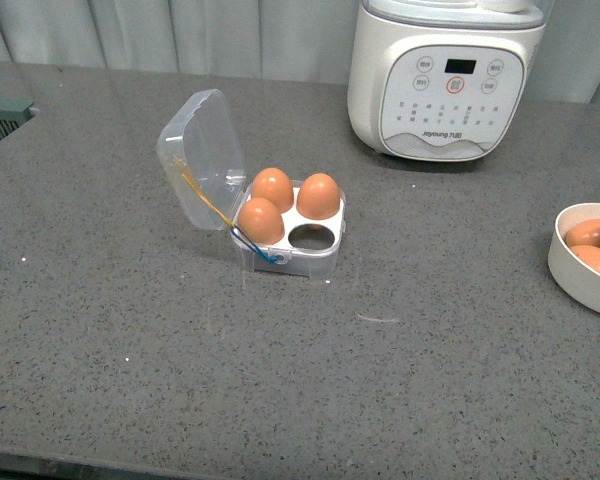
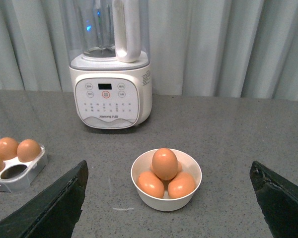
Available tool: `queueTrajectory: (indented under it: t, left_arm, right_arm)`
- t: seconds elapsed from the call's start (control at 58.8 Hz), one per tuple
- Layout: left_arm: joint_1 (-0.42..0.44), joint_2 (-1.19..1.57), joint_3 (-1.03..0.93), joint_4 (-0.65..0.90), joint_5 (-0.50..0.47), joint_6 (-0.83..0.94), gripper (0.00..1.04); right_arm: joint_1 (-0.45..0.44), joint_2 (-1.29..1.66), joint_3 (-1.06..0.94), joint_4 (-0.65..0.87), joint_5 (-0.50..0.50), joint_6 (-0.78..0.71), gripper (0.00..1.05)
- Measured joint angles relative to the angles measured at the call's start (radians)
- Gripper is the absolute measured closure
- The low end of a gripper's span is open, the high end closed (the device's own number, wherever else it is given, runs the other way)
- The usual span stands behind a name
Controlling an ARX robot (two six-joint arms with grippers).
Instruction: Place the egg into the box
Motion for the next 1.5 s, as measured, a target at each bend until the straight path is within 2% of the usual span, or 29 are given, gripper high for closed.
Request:
queueTrajectory:
  t: [0.799,0.833,0.867,0.901,0.935,1.088,1.207,1.292,1.428,1.496]
  left_arm:
    - [0.000,0.000,0.000,0.000,0.000,0.000,0.07]
    - [0.000,0.000,0.000,0.000,0.000,0.000,0.07]
    - [0.000,0.000,0.000,0.000,0.000,0.000,0.07]
    - [0.000,0.000,0.000,0.000,-0.003,0.000,0.07]
    - [0.000,0.000,0.000,0.000,0.000,0.000,0.07]
    - [0.000,0.000,0.000,-0.001,0.000,0.000,0.07]
    - [0.000,-0.001,0.000,-0.001,0.000,0.000,0.07]
    - [0.000,-0.001,0.000,-0.001,0.000,0.000,0.07]
    - [0.000,-0.001,0.000,-0.001,0.000,0.000,0.07]
    - [0.000,-0.001,0.000,-0.001,0.000,0.000,0.07]
  right_arm:
    - [0.000,0.000,0.000,0.000,0.000,0.000,0.09]
    - [0.008,0.008,0.003,-0.013,0.031,0.011,0.09]
    - [0.030,0.068,0.025,-0.055,0.162,0.035,0.09]
    - [0.024,0.124,0.030,-0.026,0.211,0.039,0.09]
    - [0.005,0.188,0.030,0.022,0.216,0.038,0.09]
    - [-0.142,0.561,0.059,0.354,0.083,-0.010,0.09]
    - [-0.223,0.844,0.130,0.529,-0.026,-0.044,0.09]
    - [-0.249,1.006,0.174,0.576,-0.101,-0.055,0.09]
    - [-0.267,1.228,0.241,0.541,-0.231,-0.063,0.09]
    - [-0.266,1.289,0.262,0.553,-0.257,-0.076,0.09]
